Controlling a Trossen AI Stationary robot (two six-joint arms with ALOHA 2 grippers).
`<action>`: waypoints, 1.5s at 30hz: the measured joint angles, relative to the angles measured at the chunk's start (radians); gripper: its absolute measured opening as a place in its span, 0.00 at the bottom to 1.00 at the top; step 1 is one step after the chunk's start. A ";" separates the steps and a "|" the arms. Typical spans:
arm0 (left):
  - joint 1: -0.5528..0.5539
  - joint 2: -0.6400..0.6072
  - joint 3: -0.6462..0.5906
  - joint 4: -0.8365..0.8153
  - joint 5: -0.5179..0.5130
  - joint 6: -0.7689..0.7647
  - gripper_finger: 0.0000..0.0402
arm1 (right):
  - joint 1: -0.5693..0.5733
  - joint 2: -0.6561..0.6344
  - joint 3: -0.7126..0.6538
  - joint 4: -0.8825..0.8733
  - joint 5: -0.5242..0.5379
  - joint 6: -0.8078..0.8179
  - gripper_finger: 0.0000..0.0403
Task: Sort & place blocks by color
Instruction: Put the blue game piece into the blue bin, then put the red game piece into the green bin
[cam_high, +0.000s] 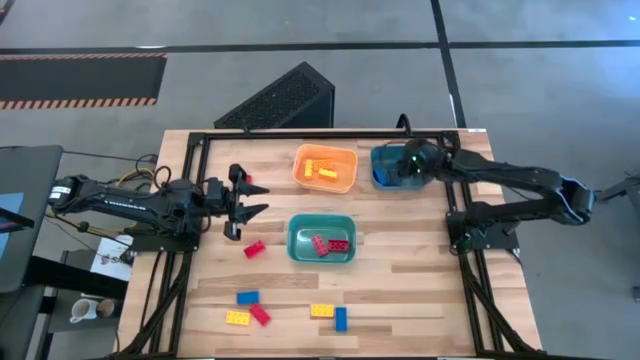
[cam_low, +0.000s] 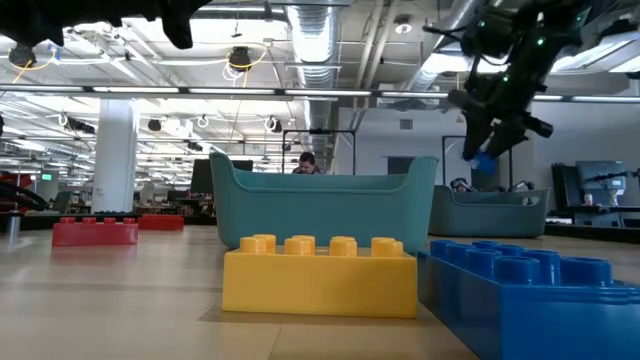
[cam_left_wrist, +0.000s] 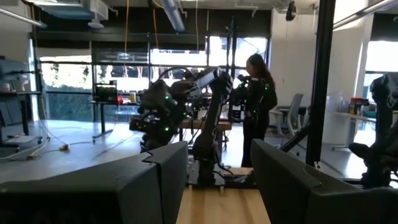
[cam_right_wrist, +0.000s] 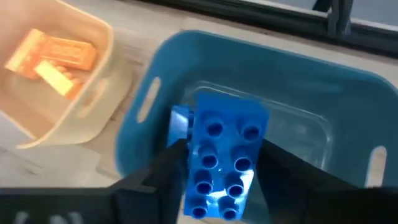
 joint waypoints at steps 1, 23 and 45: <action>0.000 -0.003 0.000 0.000 0.000 0.000 0.40 | -0.018 0.005 0.000 0.000 -0.012 -0.008 0.53; 0.000 -0.002 0.000 -0.036 0.054 -0.072 0.40 | 0.479 -0.058 0.000 0.142 0.232 0.137 0.82; -0.006 0.116 0.278 -1.136 -0.002 -0.329 0.41 | 0.969 0.196 -0.001 0.929 0.594 -0.323 0.81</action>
